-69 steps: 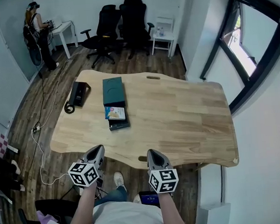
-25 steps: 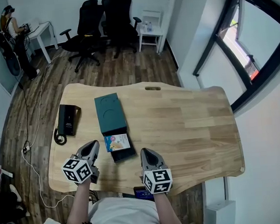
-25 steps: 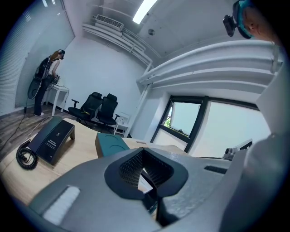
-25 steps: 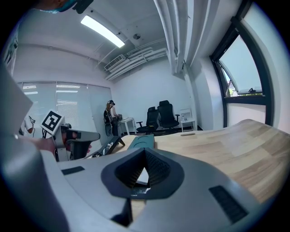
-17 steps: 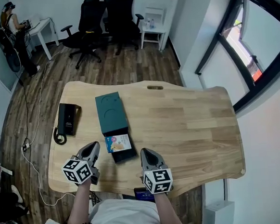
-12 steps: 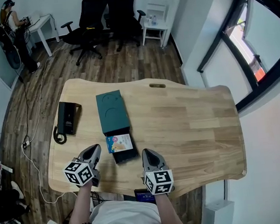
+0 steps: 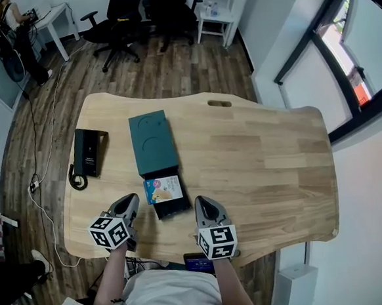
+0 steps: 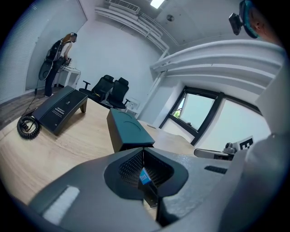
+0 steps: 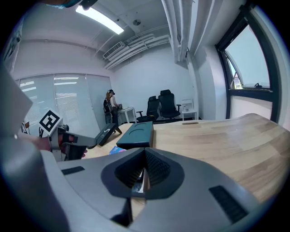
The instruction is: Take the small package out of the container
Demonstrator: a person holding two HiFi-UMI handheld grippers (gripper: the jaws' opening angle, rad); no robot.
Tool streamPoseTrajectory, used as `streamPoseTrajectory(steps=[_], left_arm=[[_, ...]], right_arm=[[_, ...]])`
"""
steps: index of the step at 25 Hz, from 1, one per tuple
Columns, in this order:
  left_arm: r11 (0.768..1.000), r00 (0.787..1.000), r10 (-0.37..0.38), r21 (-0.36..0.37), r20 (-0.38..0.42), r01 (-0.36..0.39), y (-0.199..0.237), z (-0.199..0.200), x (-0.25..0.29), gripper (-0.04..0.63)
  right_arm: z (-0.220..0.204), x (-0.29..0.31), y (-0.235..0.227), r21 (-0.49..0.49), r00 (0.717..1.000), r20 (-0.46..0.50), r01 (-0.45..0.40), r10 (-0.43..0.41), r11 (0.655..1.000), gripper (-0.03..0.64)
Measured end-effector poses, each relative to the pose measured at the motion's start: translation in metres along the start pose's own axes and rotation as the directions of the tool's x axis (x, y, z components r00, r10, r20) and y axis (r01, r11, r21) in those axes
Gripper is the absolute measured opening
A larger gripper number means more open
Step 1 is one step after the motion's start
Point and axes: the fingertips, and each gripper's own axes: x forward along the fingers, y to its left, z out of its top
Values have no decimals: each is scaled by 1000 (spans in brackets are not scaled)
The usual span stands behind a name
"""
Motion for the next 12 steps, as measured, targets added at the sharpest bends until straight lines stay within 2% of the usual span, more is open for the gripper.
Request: streamPoseTrajectory(steps=[10, 11, 12], left_arm=[[1000, 999, -19, -18, -43, 18, 6, -9, 26, 4], [999, 999, -35, -27, -41, 34, 4, -10, 28, 22], [998, 998, -51, -41, -42, 49, 2, -11, 31, 74]], right_arm=[[-15, 24, 4, 9, 996, -74, -55, 56, 998, 3], [-17, 27, 4, 5, 995, -82, -60, 60, 998, 3], [-19, 29, 4, 2, 994, -90, -63, 63, 998, 3]])
